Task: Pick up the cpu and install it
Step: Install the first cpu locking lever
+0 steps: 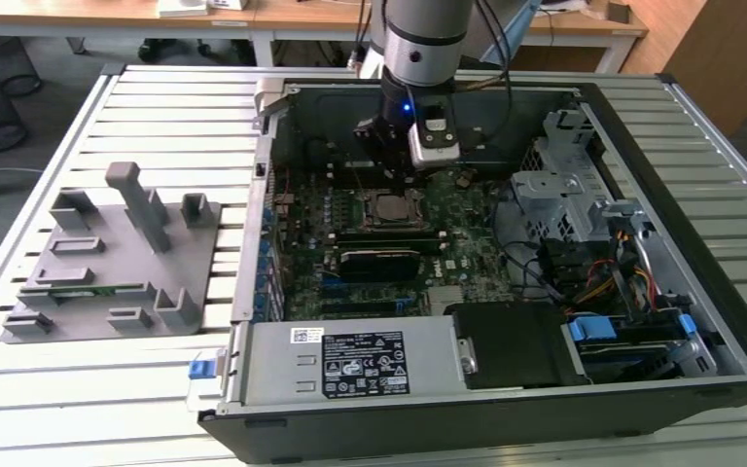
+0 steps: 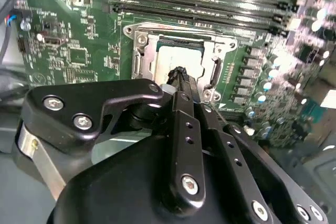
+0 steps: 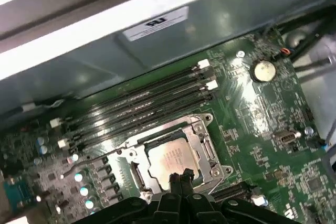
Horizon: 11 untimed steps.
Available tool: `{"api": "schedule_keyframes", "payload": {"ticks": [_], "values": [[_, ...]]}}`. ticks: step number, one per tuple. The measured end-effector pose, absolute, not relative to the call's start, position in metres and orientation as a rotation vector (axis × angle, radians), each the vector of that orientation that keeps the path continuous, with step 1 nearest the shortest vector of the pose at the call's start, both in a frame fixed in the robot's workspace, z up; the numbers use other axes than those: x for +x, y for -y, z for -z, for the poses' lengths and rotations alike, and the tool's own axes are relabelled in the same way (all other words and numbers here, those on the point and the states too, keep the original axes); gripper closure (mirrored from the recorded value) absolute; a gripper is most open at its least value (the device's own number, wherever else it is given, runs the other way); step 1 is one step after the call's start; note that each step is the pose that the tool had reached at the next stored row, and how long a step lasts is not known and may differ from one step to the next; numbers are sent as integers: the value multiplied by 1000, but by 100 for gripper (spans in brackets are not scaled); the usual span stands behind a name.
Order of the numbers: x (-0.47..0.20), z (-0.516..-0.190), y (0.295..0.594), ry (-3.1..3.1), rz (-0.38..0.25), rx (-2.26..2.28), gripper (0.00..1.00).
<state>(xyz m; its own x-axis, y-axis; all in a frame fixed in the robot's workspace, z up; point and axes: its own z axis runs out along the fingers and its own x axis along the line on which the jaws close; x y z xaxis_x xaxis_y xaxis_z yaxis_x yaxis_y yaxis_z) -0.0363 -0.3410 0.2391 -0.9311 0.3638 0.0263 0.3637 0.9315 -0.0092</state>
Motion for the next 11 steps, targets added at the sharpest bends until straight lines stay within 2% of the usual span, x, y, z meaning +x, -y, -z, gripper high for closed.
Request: {"api": "schedule_keyframes", "payload": {"ticks": [4,7,8,11], "values": [[-36,-238,341,3089,-6,-394,89],[-36,-238,341,3100,19,-281,89],[-36,-238,341,3104,45,-197,89],[-37,-238,341,3112,44,-112,89]]}}
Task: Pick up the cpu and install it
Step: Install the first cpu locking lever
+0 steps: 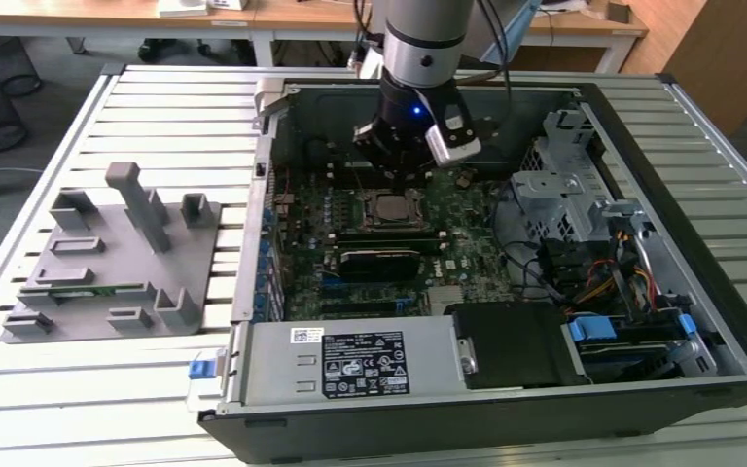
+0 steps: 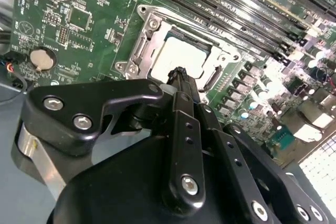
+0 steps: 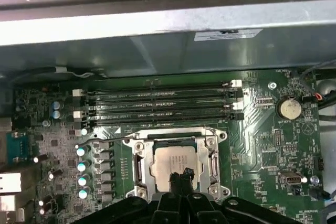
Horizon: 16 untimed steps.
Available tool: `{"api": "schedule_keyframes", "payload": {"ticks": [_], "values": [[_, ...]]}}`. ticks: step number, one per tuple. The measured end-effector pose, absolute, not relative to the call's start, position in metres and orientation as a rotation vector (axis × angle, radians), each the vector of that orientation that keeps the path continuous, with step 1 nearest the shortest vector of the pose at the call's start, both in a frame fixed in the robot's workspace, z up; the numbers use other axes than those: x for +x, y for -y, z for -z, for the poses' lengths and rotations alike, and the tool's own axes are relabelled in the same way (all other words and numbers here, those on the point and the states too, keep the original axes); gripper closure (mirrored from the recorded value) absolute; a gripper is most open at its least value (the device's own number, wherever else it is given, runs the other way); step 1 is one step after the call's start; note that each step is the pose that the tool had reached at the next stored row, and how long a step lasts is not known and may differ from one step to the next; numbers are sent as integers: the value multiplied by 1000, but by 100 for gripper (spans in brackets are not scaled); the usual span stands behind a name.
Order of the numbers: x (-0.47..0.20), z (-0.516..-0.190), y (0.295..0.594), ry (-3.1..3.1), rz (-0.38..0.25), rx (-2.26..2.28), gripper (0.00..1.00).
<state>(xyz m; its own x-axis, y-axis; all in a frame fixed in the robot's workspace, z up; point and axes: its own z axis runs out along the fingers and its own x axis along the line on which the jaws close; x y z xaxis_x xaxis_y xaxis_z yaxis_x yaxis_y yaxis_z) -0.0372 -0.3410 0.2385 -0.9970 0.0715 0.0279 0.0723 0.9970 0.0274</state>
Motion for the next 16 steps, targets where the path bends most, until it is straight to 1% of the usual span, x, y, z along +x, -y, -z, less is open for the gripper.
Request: {"api": "schedule_keyframes", "payload": {"ticks": [16], "values": [[-51,-248,341,3127,45,-104,89]]}}
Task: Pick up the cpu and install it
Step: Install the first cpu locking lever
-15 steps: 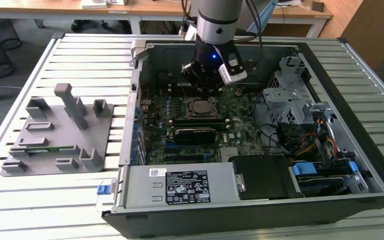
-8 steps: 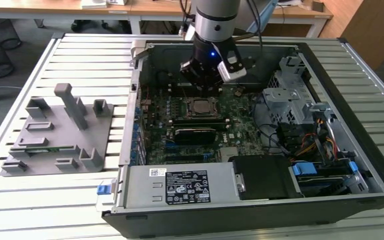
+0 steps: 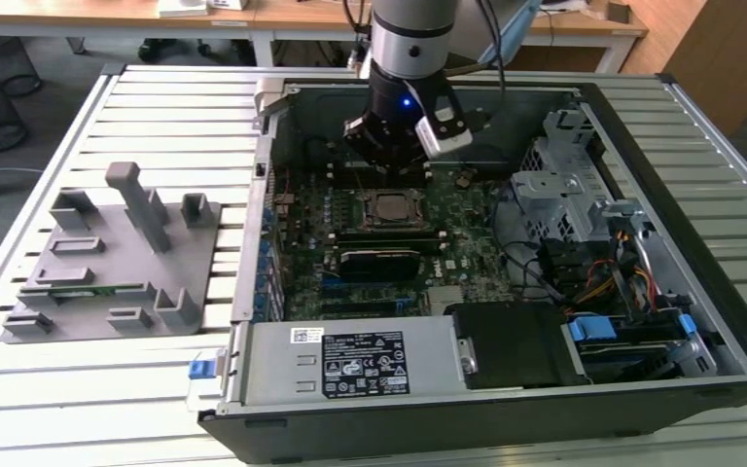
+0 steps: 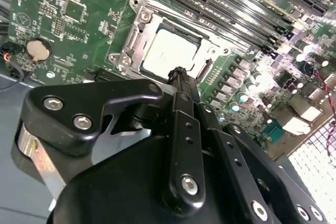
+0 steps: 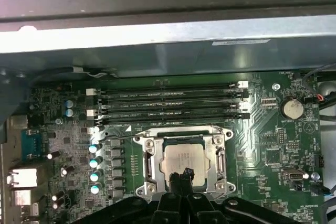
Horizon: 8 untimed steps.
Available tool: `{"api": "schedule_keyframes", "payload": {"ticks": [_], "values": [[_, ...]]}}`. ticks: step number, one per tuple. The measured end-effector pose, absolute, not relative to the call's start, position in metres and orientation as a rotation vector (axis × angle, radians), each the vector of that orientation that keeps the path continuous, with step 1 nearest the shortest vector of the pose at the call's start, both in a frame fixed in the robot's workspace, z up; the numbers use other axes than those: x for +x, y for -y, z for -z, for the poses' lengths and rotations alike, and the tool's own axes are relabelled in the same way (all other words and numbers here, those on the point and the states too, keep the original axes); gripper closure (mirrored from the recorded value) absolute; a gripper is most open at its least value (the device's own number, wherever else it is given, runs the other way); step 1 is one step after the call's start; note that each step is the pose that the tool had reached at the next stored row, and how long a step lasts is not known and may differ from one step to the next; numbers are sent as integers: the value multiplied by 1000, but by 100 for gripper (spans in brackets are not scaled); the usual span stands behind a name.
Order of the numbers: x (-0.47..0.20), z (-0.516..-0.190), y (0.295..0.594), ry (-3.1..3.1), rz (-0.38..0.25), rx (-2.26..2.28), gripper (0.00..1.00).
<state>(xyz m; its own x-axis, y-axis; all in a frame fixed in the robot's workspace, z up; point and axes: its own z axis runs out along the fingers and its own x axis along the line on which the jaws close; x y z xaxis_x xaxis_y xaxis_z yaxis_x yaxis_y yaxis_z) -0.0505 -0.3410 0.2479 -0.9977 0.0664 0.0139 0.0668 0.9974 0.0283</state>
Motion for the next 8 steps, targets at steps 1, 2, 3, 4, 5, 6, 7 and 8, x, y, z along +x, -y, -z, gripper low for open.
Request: {"api": "schedule_keyframes", "payload": {"ticks": [1,2,3,4,5,6,7,8], "values": [[-60,-248,341,3127,45,-104,89],[-61,-249,341,3127,45,-104,89],[-61,-250,341,3127,45,-104,89],[-62,-251,341,3127,45,-104,89],[-62,-251,341,3127,45,-104,89],[-63,-252,341,3128,45,-104,89],[-63,-253,341,3128,45,-104,89],[-63,-253,341,3128,45,-103,89]]}}
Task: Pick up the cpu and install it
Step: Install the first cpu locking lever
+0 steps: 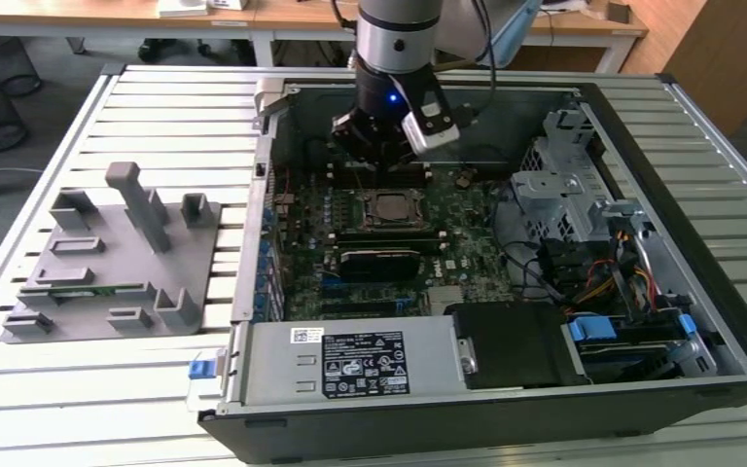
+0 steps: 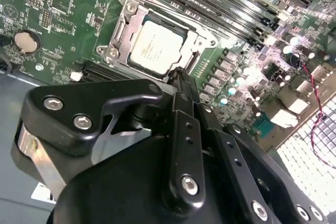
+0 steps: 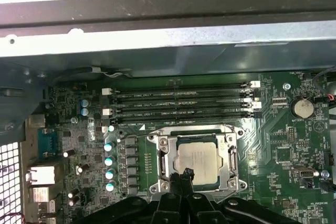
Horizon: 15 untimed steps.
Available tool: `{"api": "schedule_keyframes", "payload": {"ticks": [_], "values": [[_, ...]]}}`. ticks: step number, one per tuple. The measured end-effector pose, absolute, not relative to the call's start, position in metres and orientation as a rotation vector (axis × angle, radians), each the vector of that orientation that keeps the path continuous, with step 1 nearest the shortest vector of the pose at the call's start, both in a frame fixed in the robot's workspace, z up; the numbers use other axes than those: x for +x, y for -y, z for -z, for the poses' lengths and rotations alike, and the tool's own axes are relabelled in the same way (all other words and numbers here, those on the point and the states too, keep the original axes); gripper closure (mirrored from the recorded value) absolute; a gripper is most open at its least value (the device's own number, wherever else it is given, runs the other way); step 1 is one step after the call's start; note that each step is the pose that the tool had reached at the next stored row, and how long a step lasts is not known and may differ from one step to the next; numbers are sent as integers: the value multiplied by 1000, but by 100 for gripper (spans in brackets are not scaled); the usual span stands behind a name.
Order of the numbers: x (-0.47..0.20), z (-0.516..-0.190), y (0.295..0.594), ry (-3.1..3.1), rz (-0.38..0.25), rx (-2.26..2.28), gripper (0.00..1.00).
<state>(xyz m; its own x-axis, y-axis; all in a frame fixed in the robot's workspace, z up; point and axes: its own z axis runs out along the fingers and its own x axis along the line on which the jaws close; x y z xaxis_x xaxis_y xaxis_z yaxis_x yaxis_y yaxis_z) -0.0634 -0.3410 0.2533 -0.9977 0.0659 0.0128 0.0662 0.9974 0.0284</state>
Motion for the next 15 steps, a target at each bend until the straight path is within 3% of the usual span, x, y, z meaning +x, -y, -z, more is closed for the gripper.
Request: {"api": "schedule_keyframes", "payload": {"ticks": [15], "values": [[-93,-255,341,3130,45,-7,89]]}}
